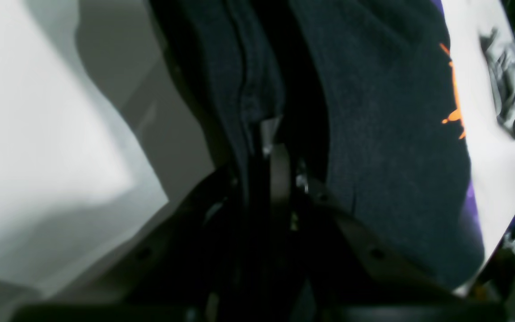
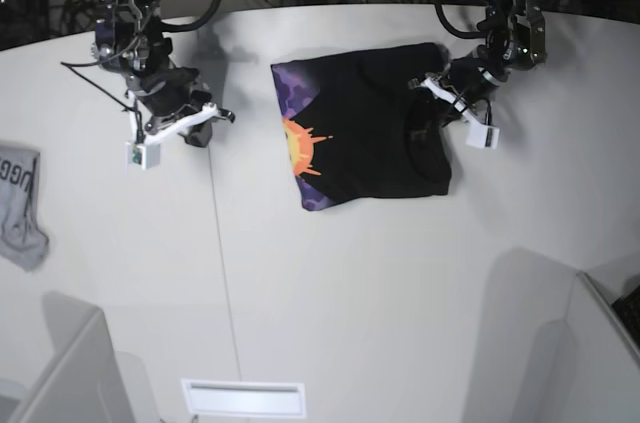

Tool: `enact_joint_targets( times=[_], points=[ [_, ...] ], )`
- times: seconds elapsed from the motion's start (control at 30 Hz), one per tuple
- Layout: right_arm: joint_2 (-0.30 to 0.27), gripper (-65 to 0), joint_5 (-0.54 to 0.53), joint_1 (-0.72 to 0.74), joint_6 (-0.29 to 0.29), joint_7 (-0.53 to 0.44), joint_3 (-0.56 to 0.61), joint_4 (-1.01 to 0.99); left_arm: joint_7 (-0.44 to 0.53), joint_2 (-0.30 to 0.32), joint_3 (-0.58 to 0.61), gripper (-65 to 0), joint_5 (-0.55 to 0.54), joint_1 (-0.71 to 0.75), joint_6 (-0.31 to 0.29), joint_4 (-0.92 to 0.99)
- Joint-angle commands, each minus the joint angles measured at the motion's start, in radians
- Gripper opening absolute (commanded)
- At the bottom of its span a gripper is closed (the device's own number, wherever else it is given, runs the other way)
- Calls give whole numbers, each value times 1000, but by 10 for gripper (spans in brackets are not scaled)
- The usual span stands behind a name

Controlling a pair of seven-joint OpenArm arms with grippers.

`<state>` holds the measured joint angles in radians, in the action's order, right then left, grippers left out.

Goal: Fold the T-shirt properly
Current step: 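Flip the folded bundle over with the right gripper, exposing the sun print, then grasp the bundle edge with the left gripper and drag it to straighten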

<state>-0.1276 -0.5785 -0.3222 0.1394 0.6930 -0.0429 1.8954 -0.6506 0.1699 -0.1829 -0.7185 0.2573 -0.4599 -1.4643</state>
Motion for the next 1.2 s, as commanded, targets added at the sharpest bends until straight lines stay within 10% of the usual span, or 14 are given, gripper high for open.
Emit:
enact_joint_targets(
  times=[0.0,0.4,1.03,1.17],
  points=[
    [-2,-650,-13,-1,-8,-22,-12,17,-44,21,27,-650,64,3,11,-2],
    [65,-650,-15,-71,-8,-20,-183,17,-44,240,398,-650,132,-126,11,-5],
    [102,-650,-15,-162,-8,-23,-248,17,-38,415,986,-650,136,-553,5,1],
    [158,-650,-15,-177,-8,-23,-305,17,-38,409,1118,-650,279,-654,5,-6]
  ],
)
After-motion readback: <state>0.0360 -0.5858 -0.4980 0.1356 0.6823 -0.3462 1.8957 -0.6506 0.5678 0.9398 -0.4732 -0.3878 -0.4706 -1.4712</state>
